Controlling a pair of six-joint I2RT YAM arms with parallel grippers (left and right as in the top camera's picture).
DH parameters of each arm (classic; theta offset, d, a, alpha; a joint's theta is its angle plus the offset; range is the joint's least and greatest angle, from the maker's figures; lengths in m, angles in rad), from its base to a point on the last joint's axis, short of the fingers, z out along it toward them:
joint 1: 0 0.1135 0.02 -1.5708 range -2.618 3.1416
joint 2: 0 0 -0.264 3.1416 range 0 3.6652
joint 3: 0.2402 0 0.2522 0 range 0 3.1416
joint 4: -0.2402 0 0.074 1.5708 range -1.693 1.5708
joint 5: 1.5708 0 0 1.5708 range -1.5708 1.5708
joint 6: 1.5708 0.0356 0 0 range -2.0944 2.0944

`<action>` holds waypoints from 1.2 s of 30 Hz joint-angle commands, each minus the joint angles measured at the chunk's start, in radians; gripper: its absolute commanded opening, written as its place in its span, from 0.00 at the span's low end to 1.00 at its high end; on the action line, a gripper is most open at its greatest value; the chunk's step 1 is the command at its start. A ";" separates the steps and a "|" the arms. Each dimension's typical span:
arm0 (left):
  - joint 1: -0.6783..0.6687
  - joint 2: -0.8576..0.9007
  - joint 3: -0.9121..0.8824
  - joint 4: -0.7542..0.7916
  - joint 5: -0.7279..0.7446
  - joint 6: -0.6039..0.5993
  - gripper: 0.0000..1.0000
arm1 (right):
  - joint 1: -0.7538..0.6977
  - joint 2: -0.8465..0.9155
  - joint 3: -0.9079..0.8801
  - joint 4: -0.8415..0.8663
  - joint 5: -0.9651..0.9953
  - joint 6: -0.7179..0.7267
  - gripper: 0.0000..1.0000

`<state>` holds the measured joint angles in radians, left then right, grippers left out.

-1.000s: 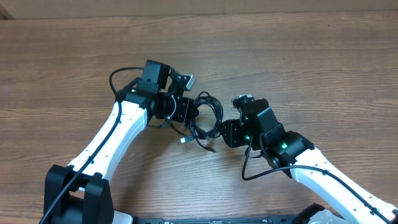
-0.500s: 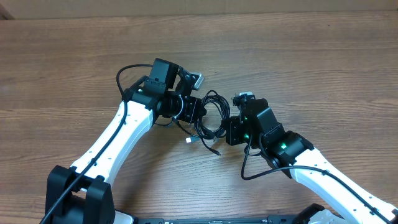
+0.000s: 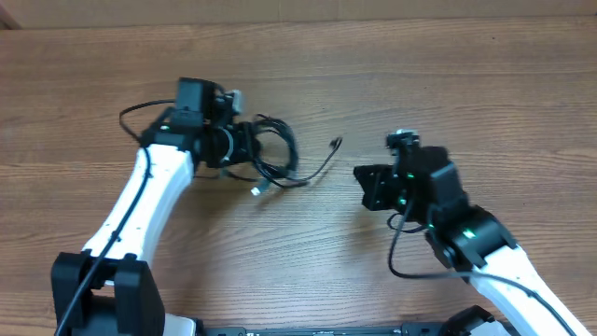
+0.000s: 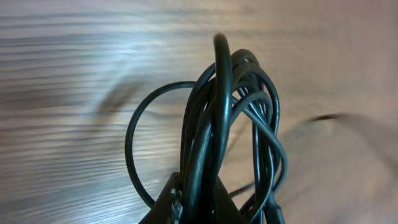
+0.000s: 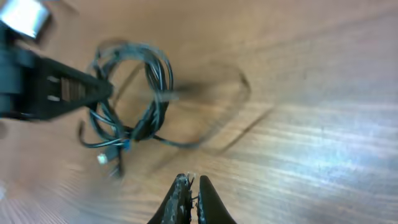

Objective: Untangle cables

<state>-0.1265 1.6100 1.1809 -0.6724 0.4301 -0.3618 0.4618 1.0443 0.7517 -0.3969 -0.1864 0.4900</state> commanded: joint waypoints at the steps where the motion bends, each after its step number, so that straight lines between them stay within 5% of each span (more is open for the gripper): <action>1: 0.022 -0.017 0.028 0.005 -0.018 -0.104 0.04 | -0.014 -0.052 0.029 -0.011 0.017 0.008 0.04; 4: 0.019 -0.017 0.028 0.008 -0.004 -0.090 0.04 | -0.014 -0.056 0.029 -0.039 0.051 0.008 0.06; 7: 0.008 -0.017 0.028 0.033 0.112 0.068 0.04 | -0.013 -0.042 0.028 -0.043 0.050 0.008 0.31; 12: -0.027 -0.017 0.028 0.061 0.420 0.398 0.04 | -0.012 0.005 0.028 -0.027 -0.011 -0.063 0.32; 16: -0.072 -0.017 0.028 0.060 0.416 0.488 0.04 | -0.012 0.051 0.028 0.006 -0.140 -0.137 0.35; 25: -0.188 -0.017 0.028 0.079 0.211 0.404 0.04 | 0.019 0.139 0.028 0.048 -0.182 -0.147 0.26; 36: -0.241 -0.017 0.028 0.083 0.254 0.377 0.04 | 0.080 0.206 0.028 0.047 0.043 -0.119 0.05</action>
<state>-0.3607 1.6100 1.1809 -0.5964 0.6464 0.0357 0.5339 1.2346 0.7536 -0.3580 -0.2447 0.3573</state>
